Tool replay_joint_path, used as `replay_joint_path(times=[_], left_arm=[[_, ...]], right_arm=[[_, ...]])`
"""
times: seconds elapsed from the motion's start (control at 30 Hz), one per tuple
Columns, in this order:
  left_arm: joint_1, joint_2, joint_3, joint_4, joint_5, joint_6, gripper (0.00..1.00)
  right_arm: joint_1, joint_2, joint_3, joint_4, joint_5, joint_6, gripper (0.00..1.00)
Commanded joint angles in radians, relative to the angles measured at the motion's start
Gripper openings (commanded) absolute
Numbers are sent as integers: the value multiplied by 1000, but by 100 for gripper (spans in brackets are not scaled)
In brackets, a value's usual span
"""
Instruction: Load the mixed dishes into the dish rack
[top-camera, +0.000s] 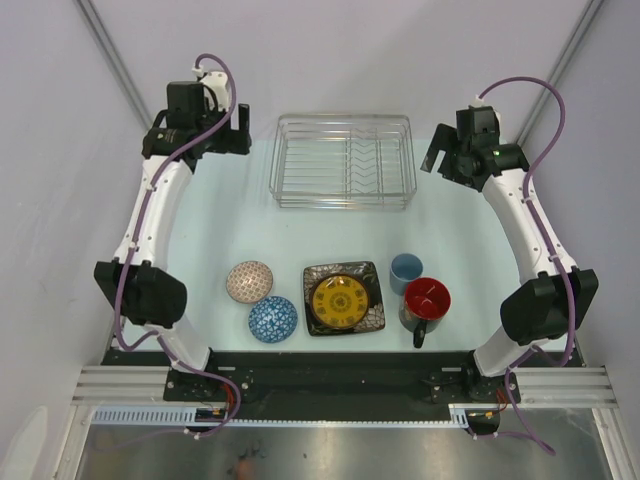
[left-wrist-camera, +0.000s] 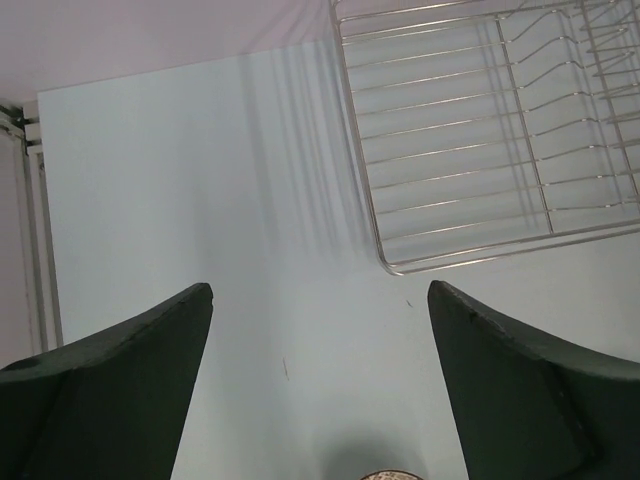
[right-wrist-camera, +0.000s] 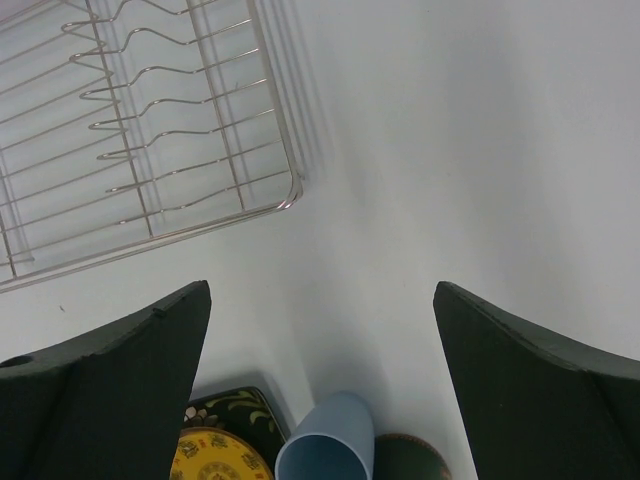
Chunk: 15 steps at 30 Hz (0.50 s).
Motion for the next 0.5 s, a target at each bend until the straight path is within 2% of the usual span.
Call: replay_joint_path(times=[0.0, 0.2, 0.33, 0.47], left_arm=[[-15, 42, 55, 97, -32, 6, 96], [-25, 271, 282, 87, 5, -3, 95], [-28, 351, 285, 143, 35, -16, 93], [-36, 414, 273, 163, 58, -17, 87]], right_arm=[[-4, -14, 23, 16, 13, 15, 100], [-3, 32, 29, 75, 38, 13, 100], [3, 91, 45, 155, 29, 18, 98], [13, 180, 87, 195, 30, 13, 98]])
